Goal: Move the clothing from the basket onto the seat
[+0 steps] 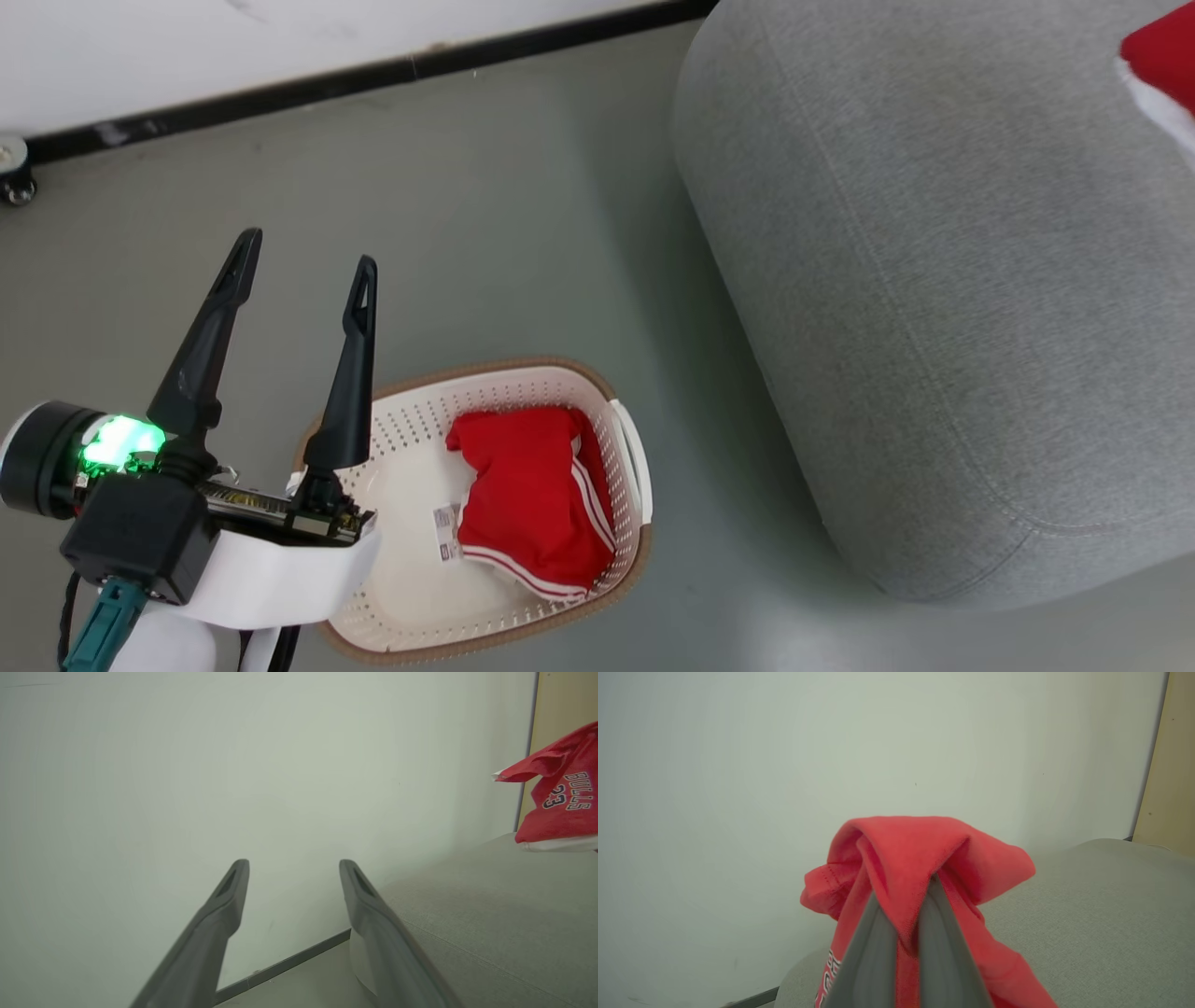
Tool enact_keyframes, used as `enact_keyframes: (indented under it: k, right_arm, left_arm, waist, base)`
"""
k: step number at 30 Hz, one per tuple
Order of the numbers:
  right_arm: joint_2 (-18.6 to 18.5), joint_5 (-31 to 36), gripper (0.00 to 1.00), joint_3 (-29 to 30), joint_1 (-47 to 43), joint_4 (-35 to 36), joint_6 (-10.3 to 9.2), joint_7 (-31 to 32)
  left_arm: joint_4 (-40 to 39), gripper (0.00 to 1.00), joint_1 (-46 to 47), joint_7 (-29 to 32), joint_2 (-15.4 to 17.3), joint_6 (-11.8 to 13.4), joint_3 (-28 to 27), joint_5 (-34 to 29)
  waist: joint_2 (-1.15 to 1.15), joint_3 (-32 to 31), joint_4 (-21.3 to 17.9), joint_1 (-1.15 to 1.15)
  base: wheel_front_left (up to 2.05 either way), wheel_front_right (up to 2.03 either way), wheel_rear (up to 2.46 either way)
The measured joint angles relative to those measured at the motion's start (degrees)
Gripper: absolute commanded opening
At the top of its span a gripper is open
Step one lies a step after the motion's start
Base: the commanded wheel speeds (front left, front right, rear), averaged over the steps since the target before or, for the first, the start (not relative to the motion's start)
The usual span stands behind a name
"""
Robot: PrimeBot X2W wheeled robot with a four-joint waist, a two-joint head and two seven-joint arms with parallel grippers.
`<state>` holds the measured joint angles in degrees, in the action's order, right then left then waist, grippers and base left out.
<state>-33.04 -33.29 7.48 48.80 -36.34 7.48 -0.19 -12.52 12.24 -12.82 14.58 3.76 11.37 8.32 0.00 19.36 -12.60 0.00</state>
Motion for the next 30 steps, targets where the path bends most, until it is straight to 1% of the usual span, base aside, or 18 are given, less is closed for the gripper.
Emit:
enact_keyframes:
  k: [6,15,20,24,28,30]
  right_arm:
    - [-1.3,0.0,0.0,1.7,2.2,-3.5,0.0,-1.4]
    - [-1.3,1.3,0.0,3.2,4.6,-8.4,0.0,-3.8]
    - [-0.7,2.6,0.0,2.1,5.5,-10.9,0.0,-4.4]
    - [0.6,4.0,0.0,0.8,5.4,-13.7,0.0,-4.9]
    - [0.7,5.6,0.0,-0.9,5.4,-14.8,0.01,-5.0]
    - [0.7,5.6,0.0,-1.5,5.4,-15.4,0.01,-5.4]
  left_arm:
    - [-2.3,1.0,1.3,1.3,0.8,-0.3,0.8,-0.9]
    - [-4.4,1.0,4.6,2.4,1.2,-1.0,2.1,-2.1]
    - [-5.3,1.0,6.6,3.2,1.2,-1.8,2.9,-2.1]
    - [-5.5,1.0,7.7,3.6,1.2,-1.8,3.4,-2.6]
    - [-5.6,1.0,8.8,3.7,1.1,-1.9,3.8,-2.6]
    - [-5.5,1.0,9.5,3.7,1.1,-2.3,3.8,-2.6]
  waist:
    - [0.0,3.6,1.1,0.0]
    - [0.0,8.6,2.9,0.0]
    - [0.0,11.1,3.8,0.0]
    - [0.0,12.9,4.5,0.0]
    - [0.0,14.6,5.1,0.0]
    - [0.0,15.3,5.3,0.0]
  base:
    - [0.0,0.0,0.0]
    - [0.0,0.0,0.0]
    - [0.0,0.0,0.0]
    - [0.0,0.0,0.0]
    - [0.0,0.0,0.0]
    - [0.0,0.0,0.0]
